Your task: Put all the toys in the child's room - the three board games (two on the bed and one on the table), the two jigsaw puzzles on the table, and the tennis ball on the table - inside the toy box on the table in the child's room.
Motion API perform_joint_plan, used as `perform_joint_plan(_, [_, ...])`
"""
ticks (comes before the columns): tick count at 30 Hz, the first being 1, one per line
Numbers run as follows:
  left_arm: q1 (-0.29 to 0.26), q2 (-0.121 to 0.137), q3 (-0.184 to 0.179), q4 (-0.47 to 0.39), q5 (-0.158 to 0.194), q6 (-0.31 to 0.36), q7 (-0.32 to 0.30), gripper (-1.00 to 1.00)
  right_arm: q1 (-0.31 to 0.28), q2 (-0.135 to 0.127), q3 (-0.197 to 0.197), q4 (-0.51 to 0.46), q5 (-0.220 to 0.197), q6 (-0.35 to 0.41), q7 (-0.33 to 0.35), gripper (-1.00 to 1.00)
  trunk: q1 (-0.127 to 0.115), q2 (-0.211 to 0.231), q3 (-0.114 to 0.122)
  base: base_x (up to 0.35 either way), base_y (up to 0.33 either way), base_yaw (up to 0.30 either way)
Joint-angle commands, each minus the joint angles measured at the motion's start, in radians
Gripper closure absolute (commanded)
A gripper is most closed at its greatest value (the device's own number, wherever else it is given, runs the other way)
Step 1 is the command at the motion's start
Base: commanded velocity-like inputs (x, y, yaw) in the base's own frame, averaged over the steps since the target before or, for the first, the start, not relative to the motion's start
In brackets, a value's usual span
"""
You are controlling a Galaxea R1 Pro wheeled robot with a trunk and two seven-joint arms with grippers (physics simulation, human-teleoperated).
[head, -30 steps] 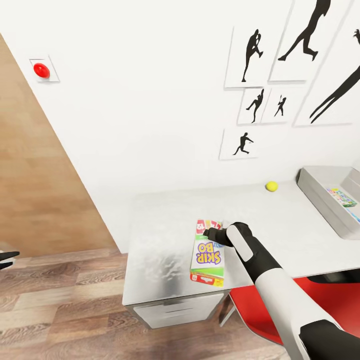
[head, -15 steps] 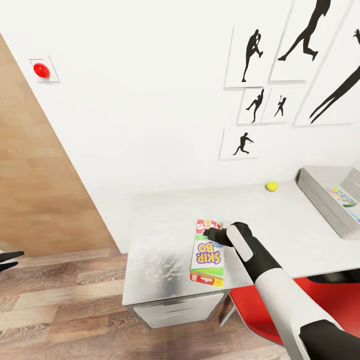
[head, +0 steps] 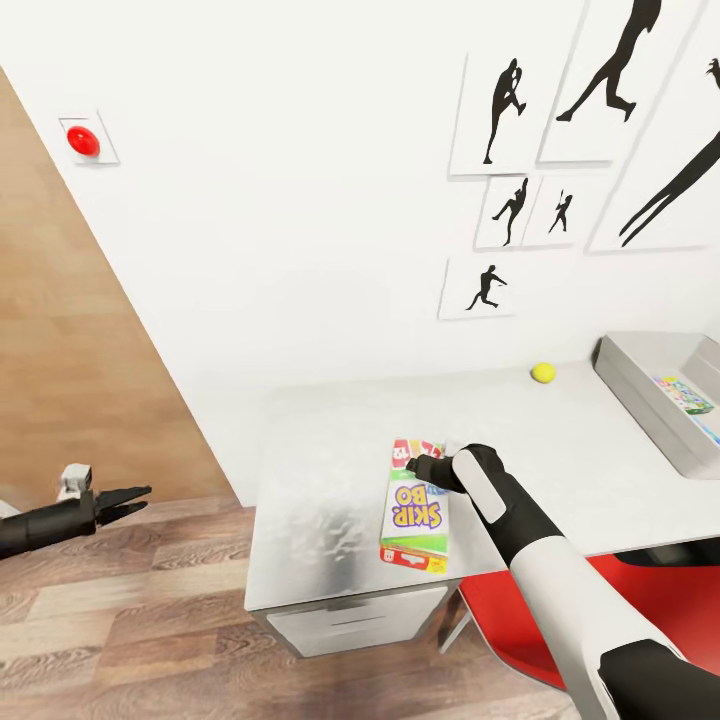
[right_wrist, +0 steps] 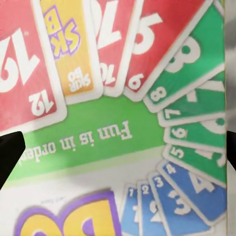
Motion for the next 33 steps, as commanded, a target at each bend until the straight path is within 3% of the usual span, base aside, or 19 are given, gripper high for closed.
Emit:
perform_joint_plan(1, [-0.002,-0.03,0.005,-0.03,-0.011,0.02,-0.008,-1.0,-0.001,-0.001,0.002,-0.001,-0.011,0.001,-0.01,-1.0,0.0,-0.001,-0.001,0.0,0.0,0.0])
perform_joint_plan(4, [-0.003,-0.091,0.004,-0.091,-0.01,0.065,-0.008,-1.0,-0.001,0.0,0.002,-0.002,-0.011,0.001,-0.01,-1.0,0.0,-0.001,-0.001,0.0,0.0,0.0])
perform_joint_plan(10, [-0.003,-0.13,0.005,-0.129,-0.01,0.083,-0.008,-1.0,-0.001,0.0,0.002,-0.003,-0.011,0.001,-0.01,-1.0,0.0,-0.001,-0.001,0.0,0.0,0.0])
perform_joint_plan(16, [-0.001,-0.133,0.004,-0.135,-0.008,0.081,-0.008,-1.0,-0.001,0.002,0.002,-0.003,-0.012,0.001,-0.01,-1.0,0.0,-0.001,-0.001,0.0,0.0,0.0])
perform_joint_plan(21, [0.0,-0.133,0.007,-0.135,-0.005,0.082,-0.008,-1.0,-0.001,0.033,0.002,-0.003,-0.011,0.001,-0.008,-1.0,0.0,-0.001,-0.001,0.0,0.0,0.0])
perform_joint_plan(33, [0.002,-0.137,0.006,-0.135,-0.006,0.08,-0.008,-1.0,-0.001,0.038,0.002,-0.003,-0.01,0.001,0.029,-1.0,0.0,-0.001,-0.001,0.0,0.041,0.0])
